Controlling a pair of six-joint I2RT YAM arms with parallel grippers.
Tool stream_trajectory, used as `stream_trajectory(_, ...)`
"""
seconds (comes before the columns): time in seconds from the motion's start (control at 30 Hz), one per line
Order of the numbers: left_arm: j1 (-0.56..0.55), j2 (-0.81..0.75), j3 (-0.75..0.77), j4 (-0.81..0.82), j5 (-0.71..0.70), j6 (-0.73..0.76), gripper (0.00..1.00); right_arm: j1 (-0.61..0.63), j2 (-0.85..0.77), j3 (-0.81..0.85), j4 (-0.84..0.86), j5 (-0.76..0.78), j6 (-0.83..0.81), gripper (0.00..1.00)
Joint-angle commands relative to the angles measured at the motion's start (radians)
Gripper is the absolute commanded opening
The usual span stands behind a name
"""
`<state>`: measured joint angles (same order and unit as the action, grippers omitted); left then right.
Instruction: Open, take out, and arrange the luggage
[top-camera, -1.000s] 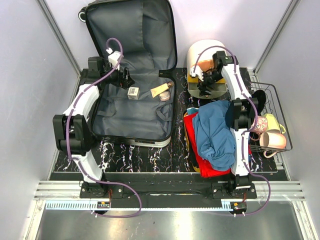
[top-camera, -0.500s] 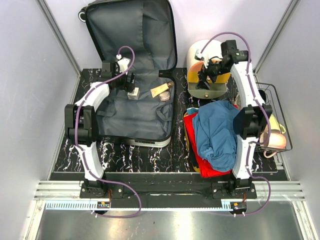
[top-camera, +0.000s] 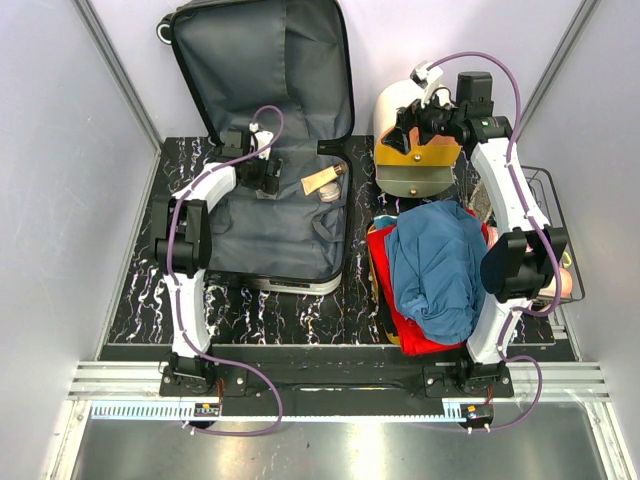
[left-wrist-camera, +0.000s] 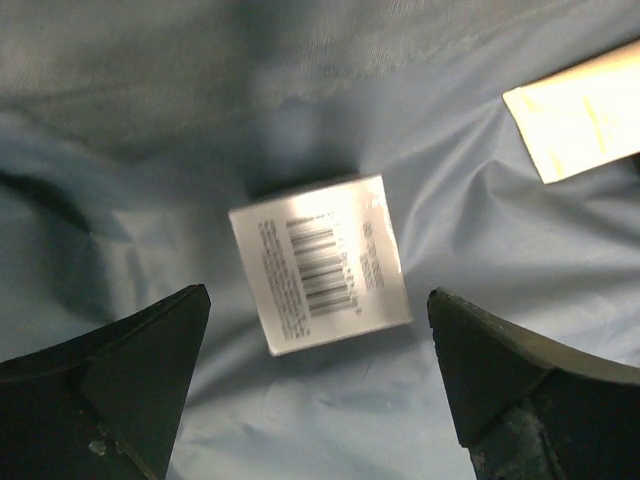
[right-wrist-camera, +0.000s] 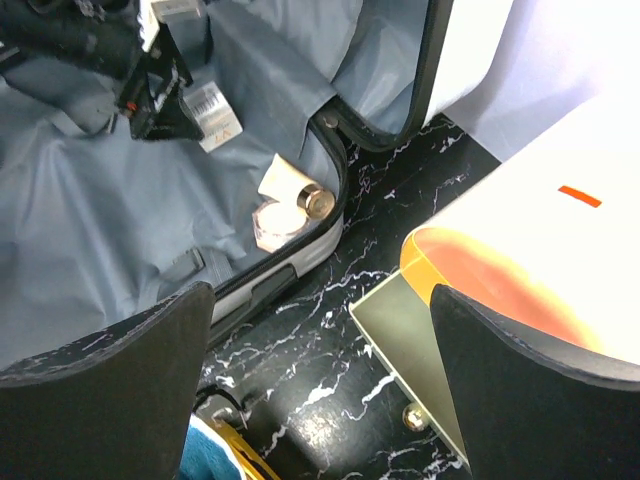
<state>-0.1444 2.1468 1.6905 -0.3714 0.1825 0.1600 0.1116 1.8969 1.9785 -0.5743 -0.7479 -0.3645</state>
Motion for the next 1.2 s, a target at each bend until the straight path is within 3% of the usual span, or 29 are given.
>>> stream_trajectory(0.0,-0.014,0.053,0.132,-0.041,-0.051,-0.008,0.95,0.008,-0.058,0.005,0.111,0.033,0.136,1.0)
stream_trajectory(0.47,-0.029,0.111,0.222,-0.196,-0.08,0.026,0.82,0.008,-0.088,-0.043,0.116,0.042,0.131,1.0)
stream_trajectory(0.6,-0.021,0.096,0.225,-0.213,-0.043,0.01,0.68,0.008,-0.085,-0.047,0.137,0.033,0.153,1.0)
stream_trajectory(0.63,-0.02,0.09,0.236,-0.216,-0.019,-0.002,0.57,0.01,-0.084,-0.049,0.145,0.032,0.157,1.0)
stream_trajectory(0.73,-0.008,0.05,0.284,-0.253,0.118,-0.045,0.4,0.016,-0.088,-0.058,0.171,0.044,0.148,1.0)
stream_trajectory(0.87,0.011,-0.053,0.295,-0.239,0.387,-0.141,0.29,0.042,-0.13,-0.15,0.279,0.068,0.089,1.0)
stream_trajectory(0.93,0.029,-0.117,0.258,-0.189,0.611,-0.265,0.28,0.048,-0.174,-0.216,0.437,0.055,0.087,1.0)
stream_trajectory(0.97,0.034,-0.142,0.232,-0.079,0.682,-0.325,0.28,0.054,-0.194,-0.306,0.515,0.042,0.099,1.0)
stream_trajectory(1.0,0.043,-0.168,0.157,0.004,0.81,-0.479,0.28,0.057,-0.212,-0.358,0.619,0.012,0.108,1.0)
stream_trajectory(1.03,0.048,-0.224,0.106,0.114,0.868,-0.579,0.28,0.063,-0.244,-0.416,0.83,-0.005,0.117,1.0)
stream_trajectory(1.07,0.052,-0.247,0.054,0.404,0.912,-0.693,0.28,0.078,-0.257,-0.517,0.938,-0.02,0.134,1.0)
stream_trajectory(1.1,0.057,-0.272,-0.05,0.581,0.972,-0.949,0.28,0.095,-0.263,-0.544,1.014,-0.03,0.128,1.0)
stream_trajectory(1.13,0.06,-0.292,-0.089,0.764,0.989,-1.082,0.29,0.114,-0.259,-0.544,1.048,-0.033,0.105,1.0)
stream_trajectory(1.17,0.063,-0.289,-0.112,1.089,1.0,-1.214,0.29,0.125,-0.257,-0.547,1.083,-0.031,0.11,1.0)
